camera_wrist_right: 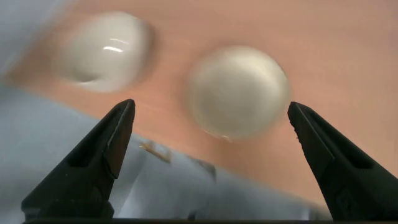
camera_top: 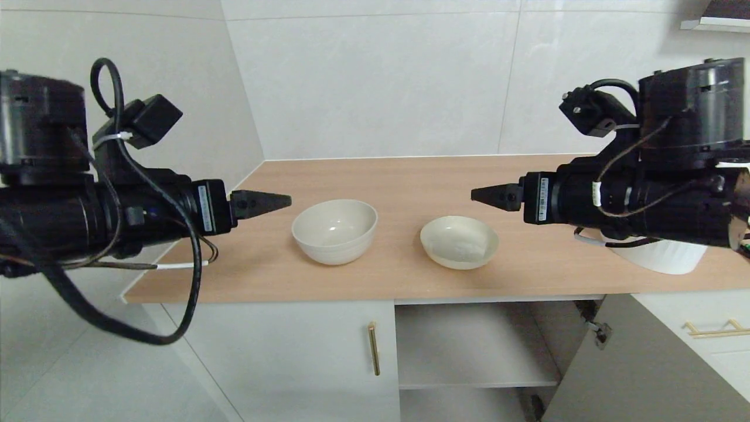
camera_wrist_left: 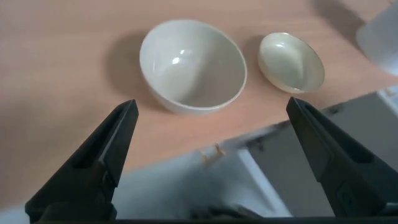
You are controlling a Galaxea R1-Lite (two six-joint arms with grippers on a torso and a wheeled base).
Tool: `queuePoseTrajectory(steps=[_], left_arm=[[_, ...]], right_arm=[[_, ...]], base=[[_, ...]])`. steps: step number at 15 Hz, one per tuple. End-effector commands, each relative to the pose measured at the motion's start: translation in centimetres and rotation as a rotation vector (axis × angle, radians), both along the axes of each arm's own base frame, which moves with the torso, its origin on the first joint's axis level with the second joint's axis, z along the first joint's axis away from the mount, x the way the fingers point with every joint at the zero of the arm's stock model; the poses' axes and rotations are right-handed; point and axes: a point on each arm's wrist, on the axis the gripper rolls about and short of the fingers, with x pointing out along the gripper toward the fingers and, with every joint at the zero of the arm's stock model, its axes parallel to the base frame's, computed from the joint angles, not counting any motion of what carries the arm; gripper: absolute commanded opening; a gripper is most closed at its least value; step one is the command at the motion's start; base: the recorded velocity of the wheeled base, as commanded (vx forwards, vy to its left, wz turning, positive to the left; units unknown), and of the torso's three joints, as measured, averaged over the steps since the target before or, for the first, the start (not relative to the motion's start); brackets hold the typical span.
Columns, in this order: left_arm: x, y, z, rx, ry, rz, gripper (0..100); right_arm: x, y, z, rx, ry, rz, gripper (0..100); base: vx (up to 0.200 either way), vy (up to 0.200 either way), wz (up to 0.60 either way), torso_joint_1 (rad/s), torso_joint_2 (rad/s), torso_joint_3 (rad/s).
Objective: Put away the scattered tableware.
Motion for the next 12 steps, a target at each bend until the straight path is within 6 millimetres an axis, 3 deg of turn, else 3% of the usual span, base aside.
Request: queuePoseTrajectory(steps=[1, 2, 3, 5, 7, 12], left_arm=[[3.0, -0.7, 1.1, -0.034, 0.138, 0.062, 100], [5.2, -1.2, 0.3, -0.055, 0.222, 0.129, 100], [6.1, -1.4, -0.2, -0.043, 0.248, 0.162, 100], [9.7, -2.0, -3.2, 0.067, 0.292, 0.335, 100], [11.5, -3.2, -4.9, 0.105, 0.315, 0.368, 100], [12.5, -4.6, -6.6, 0.120, 0.346, 0.361, 100]], right_arm=[[3.1, 0.5, -0.7, 0.002, 0.088, -0.091, 100], [3.7, 0.5, -1.6, -0.018, 0.113, -0.111, 100], [4.0, 0.3, -1.9, -0.027, 0.119, -0.129, 100], [5.5, 0.9, -3.8, -0.071, 0.150, -0.180, 100], [6.0, 1.2, -4.3, -0.082, 0.153, -0.197, 100], [5.9, 1.3, -4.3, -0.075, 0.155, -0.205, 100]], base=[[0.000, 0.000, 0.00, 0.000, 0.00, 0.000], [0.000, 0.000, 0.00, 0.000, 0.00, 0.000], [0.000, 0.000, 0.00, 0.000, 0.00, 0.000], [0.000, 0.000, 0.00, 0.000, 0.00, 0.000], [0.000, 0.000, 0.00, 0.000, 0.00, 0.000], [0.000, 0.000, 0.00, 0.000, 0.00, 0.000]])
